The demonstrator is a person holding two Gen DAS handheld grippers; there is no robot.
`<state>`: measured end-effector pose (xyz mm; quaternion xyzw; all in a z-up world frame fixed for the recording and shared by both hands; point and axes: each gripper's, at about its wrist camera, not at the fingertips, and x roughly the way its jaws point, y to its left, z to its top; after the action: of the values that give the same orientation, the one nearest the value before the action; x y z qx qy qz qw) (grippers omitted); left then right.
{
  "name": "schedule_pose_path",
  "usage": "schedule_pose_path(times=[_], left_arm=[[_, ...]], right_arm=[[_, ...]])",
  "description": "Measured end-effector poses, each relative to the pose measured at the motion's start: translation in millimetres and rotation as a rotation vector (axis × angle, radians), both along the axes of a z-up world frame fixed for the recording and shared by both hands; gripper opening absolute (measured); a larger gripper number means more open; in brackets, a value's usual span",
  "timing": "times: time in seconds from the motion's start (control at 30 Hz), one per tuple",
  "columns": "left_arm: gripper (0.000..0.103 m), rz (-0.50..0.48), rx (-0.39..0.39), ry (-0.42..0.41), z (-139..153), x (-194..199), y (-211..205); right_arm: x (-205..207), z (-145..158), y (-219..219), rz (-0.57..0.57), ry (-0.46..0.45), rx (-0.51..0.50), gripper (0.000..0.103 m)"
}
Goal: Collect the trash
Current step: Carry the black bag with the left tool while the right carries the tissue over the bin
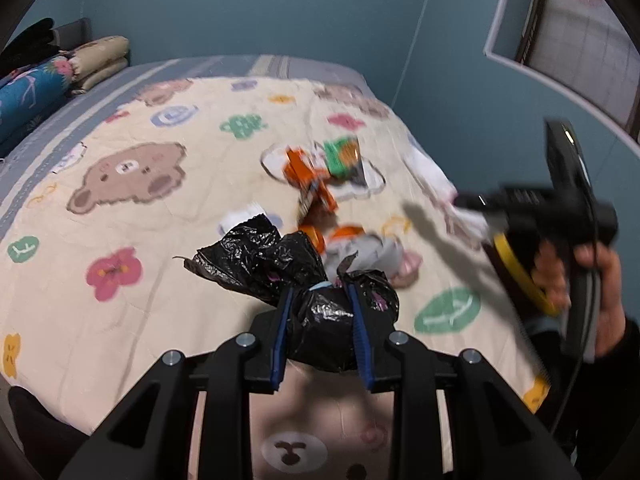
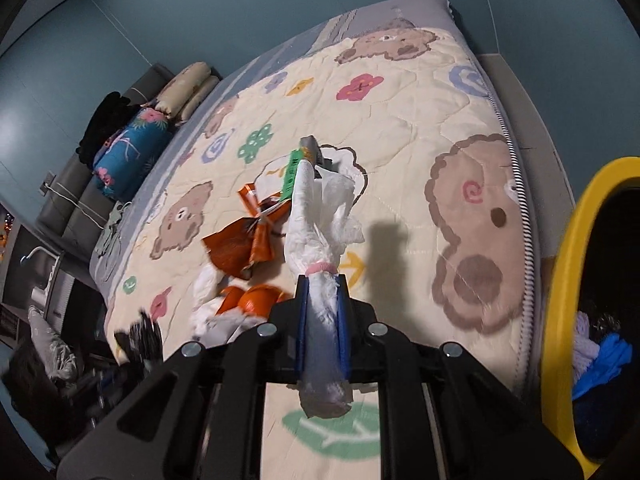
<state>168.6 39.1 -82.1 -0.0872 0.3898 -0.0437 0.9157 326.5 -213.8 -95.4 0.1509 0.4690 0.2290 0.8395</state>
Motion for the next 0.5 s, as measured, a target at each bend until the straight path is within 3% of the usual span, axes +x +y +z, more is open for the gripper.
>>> schedule_pose_path(times=[0.5], left_arm=[[0.026,0.019,0.004,-0.188,85.4,8.9,-15.6]], right_arm=[[-82.2,110.0,-56.0,-0.009,-0.206,0.074,0.013]])
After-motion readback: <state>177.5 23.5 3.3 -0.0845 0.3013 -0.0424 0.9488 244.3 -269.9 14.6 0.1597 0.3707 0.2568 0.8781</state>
